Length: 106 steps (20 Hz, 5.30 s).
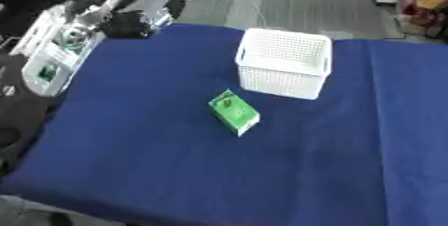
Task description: Pick up objects on the table and place them in the box.
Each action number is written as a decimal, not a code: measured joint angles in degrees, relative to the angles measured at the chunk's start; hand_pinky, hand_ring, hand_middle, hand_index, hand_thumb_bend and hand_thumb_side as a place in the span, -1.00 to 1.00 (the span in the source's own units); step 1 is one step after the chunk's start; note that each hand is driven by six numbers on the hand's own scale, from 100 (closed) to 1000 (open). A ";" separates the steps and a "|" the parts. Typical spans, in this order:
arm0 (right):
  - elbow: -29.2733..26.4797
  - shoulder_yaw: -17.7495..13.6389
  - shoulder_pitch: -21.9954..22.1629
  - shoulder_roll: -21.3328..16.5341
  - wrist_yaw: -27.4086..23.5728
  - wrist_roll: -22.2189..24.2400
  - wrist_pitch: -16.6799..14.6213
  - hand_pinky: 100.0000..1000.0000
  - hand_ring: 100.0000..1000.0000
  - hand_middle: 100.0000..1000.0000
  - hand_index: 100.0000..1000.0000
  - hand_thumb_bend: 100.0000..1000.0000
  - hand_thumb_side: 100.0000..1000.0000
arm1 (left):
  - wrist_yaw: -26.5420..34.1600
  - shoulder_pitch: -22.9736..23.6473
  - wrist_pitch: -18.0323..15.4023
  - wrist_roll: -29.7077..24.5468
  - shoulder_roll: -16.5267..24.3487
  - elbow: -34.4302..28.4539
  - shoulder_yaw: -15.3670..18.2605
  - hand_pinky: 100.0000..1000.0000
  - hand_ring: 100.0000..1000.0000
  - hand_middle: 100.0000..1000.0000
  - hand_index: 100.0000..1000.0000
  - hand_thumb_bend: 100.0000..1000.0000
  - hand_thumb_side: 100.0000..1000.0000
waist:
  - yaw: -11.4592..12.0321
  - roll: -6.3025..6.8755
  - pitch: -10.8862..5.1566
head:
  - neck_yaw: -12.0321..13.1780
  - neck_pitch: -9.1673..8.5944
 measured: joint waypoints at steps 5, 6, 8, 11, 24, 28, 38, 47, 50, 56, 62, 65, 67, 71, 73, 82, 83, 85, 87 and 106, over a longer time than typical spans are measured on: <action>8.02 5.92 2.50 -5.23 -2.84 7.29 2.43 -0.96 -0.62 -0.50 0.01 -0.75 1.00 | -7.16 -5.77 -5.91 -0.64 2.33 8.92 -4.20 0.18 0.37 0.62 0.75 -0.91 1.00 | -0.60 -0.08 -0.06 | 0.76 -0.34; 10.31 7.16 2.91 -6.29 -3.78 11.07 2.69 -1.00 -0.63 -0.51 0.02 -0.73 1.00 | -8.27 -6.97 -7.54 -1.04 2.43 10.70 -5.21 0.20 0.38 0.62 0.76 -0.91 1.00 | -0.68 -0.08 -0.03 | 0.76 -0.68; 14.21 8.75 3.43 -7.83 -5.17 18.50 2.26 -1.00 -0.65 -0.51 0.03 -0.72 1.00 | -10.15 -9.08 -11.15 -2.19 2.47 14.07 -7.23 0.23 0.40 0.62 0.77 -0.90 1.00 | -0.89 -0.08 0.07 | 0.75 -1.19; 19.06 10.57 4.14 -8.88 -7.43 27.34 0.58 -1.00 -0.67 -0.54 0.02 -0.74 1.00 | -11.77 -11.98 -17.13 -4.86 2.35 18.54 -10.37 0.24 0.41 0.63 0.78 -0.90 1.00 | -0.95 -0.08 0.27 | 0.67 -1.66; 24.71 12.23 4.34 -9.54 -14.47 36.69 -4.75 -1.00 -0.69 -0.56 -0.01 -0.80 1.00 | -16.68 -17.83 -28.90 -9.89 -1.39 27.26 -16.41 0.29 0.43 0.61 0.81 -0.72 1.00 | -1.08 -0.27 0.53 | 0.17 -2.19; 23.92 11.47 4.31 -9.49 -16.42 35.02 -4.96 -0.99 -0.67 -0.55 -0.02 -0.83 1.00 | -18.23 -18.05 -29.37 -9.37 -2.13 27.27 -17.71 0.30 0.44 0.60 0.81 -0.70 1.00 | -1.11 -0.23 0.52 | -0.04 -3.62; 14.75 2.33 0.03 -2.43 -17.31 17.74 1.79 -0.71 -0.59 -0.54 -0.07 -0.98 1.00 | -19.81 -19.03 -29.71 -8.77 -3.46 27.55 -19.34 0.30 0.44 0.60 0.80 -0.69 1.00 | -1.25 0.49 -0.10 | -2.36 -6.69; 2.14 0.60 -1.49 4.71 -10.99 6.10 10.60 -0.65 -0.57 -0.52 -0.06 -0.97 1.00 | -20.83 -19.24 -30.13 -6.38 -5.91 28.36 -20.58 0.25 0.43 0.60 0.80 -0.70 1.00 | -1.60 0.61 0.13 | -1.42 -6.03; 0.67 0.66 -1.40 5.33 -9.66 5.37 12.06 -0.65 -0.57 -0.52 -0.06 -0.97 1.00 | -21.15 -19.06 -30.23 -5.27 -6.73 28.75 -20.80 0.22 0.41 0.59 0.80 -0.70 1.00 | -1.69 0.61 0.13 | -1.29 -5.93; -0.26 0.68 -1.31 5.71 -8.91 4.94 13.52 -0.66 -0.58 -0.51 -0.06 -0.99 1.00 | -20.65 -17.96 -30.13 -4.76 -8.09 30.90 -21.05 0.19 0.41 0.57 0.80 -0.72 1.00 | -2.16 0.50 0.32 | -1.29 -5.51; -0.33 0.72 -1.32 6.12 -8.89 5.28 13.87 -0.66 -0.58 -0.51 -0.06 -0.99 1.00 | -17.16 -17.66 -30.04 -7.46 -8.83 34.05 -21.01 0.05 0.31 0.54 0.80 -0.74 1.00 | -2.29 0.31 0.49 | -1.29 -4.54; -0.33 0.77 -1.32 6.12 -8.90 5.55 14.07 -0.66 -0.58 -0.51 -0.06 -1.00 1.00 | -15.16 -17.67 -29.69 -8.86 -9.15 34.53 -20.83 0.01 0.25 0.49 0.79 -0.74 1.00 | -2.29 0.31 0.49 | -1.29 -4.36; -0.33 0.88 -1.32 6.12 -8.91 5.74 14.22 -0.66 -0.58 -0.51 -0.06 -1.00 1.00 | -14.04 -17.68 -29.40 -9.51 -9.16 34.66 -20.64 -0.10 0.15 0.40 0.78 -0.73 1.00 | -2.29 0.30 0.49 | -1.29 -4.26; -0.33 1.07 -1.32 6.12 -8.94 6.11 14.36 -0.67 -0.58 -0.51 -0.06 -1.00 1.00 | -12.28 -17.68 -28.93 -10.36 -9.24 34.99 -20.08 -0.22 0.06 0.28 0.75 -0.74 1.00 | -2.29 0.29 0.50 | -1.29 -4.13; -0.33 1.08 -1.32 6.12 -8.95 6.32 14.33 -0.67 -0.58 -0.51 -0.06 -1.00 1.00 | -11.48 -17.68 -28.58 -10.72 -9.61 35.44 -19.82 -0.23 0.06 0.26 0.75 -0.73 1.00 | -2.29 0.27 0.50 | -1.29 -4.12; -0.33 1.34 -1.35 6.13 -9.22 7.00 14.45 -0.67 -0.58 -0.52 -0.06 -1.00 1.00 | -8.72 -17.68 -25.36 -13.94 -10.72 37.31 -19.67 -0.22 0.08 0.31 0.78 -0.56 0.96 | -2.57 0.19 0.60 | -1.29 -4.10; -0.33 1.41 -1.36 6.14 -9.24 7.03 14.46 -0.67 -0.58 -0.52 -0.06 -1.00 1.00 | -8.13 -17.68 -24.80 -14.50 -10.72 37.63 -19.67 -0.21 0.10 0.32 0.78 -0.56 0.96 | -2.64 0.19 0.63 | -1.29 -4.10; -0.33 1.42 -1.37 6.15 -9.29 7.11 14.42 -0.67 -0.58 -0.52 -0.06 -1.00 1.00 | -6.76 -17.71 -23.70 -15.60 -10.85 38.27 -19.67 -0.19 0.11 0.34 0.78 -0.56 0.96 | -2.69 0.19 0.70 | -1.29 -4.09; -0.33 1.44 -1.53 6.18 -9.33 7.30 14.48 -0.67 -0.58 -0.52 -0.05 -1.00 1.00 | -5.32 -17.78 -22.64 -16.66 -11.22 38.60 -19.67 -0.14 0.15 0.39 0.78 -0.54 0.93 | -2.86 0.18 0.72 | -1.29 -4.07; -0.33 1.78 -1.81 6.69 -9.80 8.51 15.00 -0.68 -0.58 -0.51 -0.05 -1.00 1.00 | 0.24 -19.93 -15.04 -24.27 -12.38 38.36 -21.27 0.22 0.44 0.62 0.79 -0.50 0.72 | -3.65 0.29 0.91 | -1.15 -3.03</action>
